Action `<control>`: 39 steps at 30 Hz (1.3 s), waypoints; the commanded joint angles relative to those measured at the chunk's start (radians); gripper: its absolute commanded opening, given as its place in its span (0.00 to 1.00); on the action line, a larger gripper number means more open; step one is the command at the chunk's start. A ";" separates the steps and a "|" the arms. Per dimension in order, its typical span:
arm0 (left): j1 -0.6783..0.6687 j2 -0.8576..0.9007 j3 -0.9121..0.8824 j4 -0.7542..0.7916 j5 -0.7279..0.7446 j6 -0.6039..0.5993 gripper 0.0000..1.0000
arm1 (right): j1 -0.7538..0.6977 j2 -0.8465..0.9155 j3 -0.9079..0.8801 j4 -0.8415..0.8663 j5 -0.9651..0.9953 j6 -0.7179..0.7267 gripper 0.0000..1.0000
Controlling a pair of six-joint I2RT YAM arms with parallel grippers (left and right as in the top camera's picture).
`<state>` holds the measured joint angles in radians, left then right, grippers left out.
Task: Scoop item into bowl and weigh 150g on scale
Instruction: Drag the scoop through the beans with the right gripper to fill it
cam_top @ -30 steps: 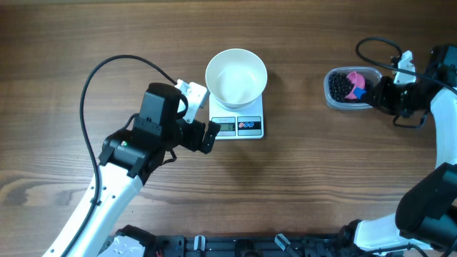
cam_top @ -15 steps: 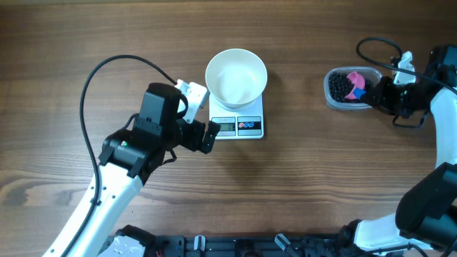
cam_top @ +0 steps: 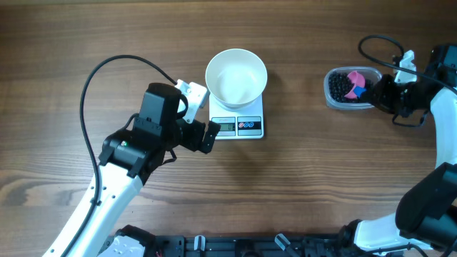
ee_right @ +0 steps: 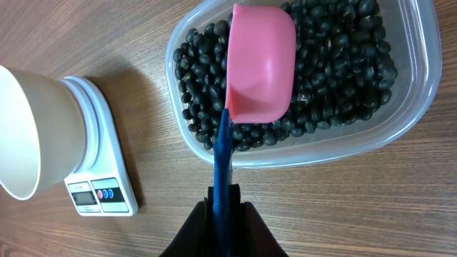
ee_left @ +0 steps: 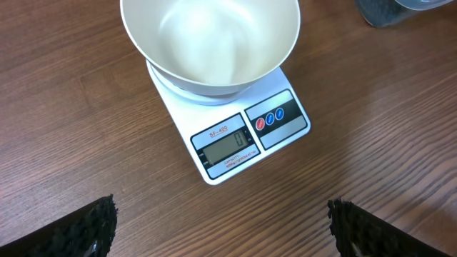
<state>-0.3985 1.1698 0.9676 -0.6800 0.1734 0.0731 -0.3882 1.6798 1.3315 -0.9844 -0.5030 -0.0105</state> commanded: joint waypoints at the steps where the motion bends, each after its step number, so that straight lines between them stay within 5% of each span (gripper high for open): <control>1: -0.005 0.003 -0.006 0.003 0.016 0.001 1.00 | 0.003 0.020 -0.012 -0.024 -0.052 -0.030 0.04; 39: -0.005 0.003 -0.006 0.003 0.016 0.001 1.00 | 0.003 0.020 -0.012 -0.028 -0.072 0.037 0.04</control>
<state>-0.3985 1.1698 0.9676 -0.6800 0.1734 0.0731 -0.3882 1.6833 1.3312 -1.0050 -0.5171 0.0017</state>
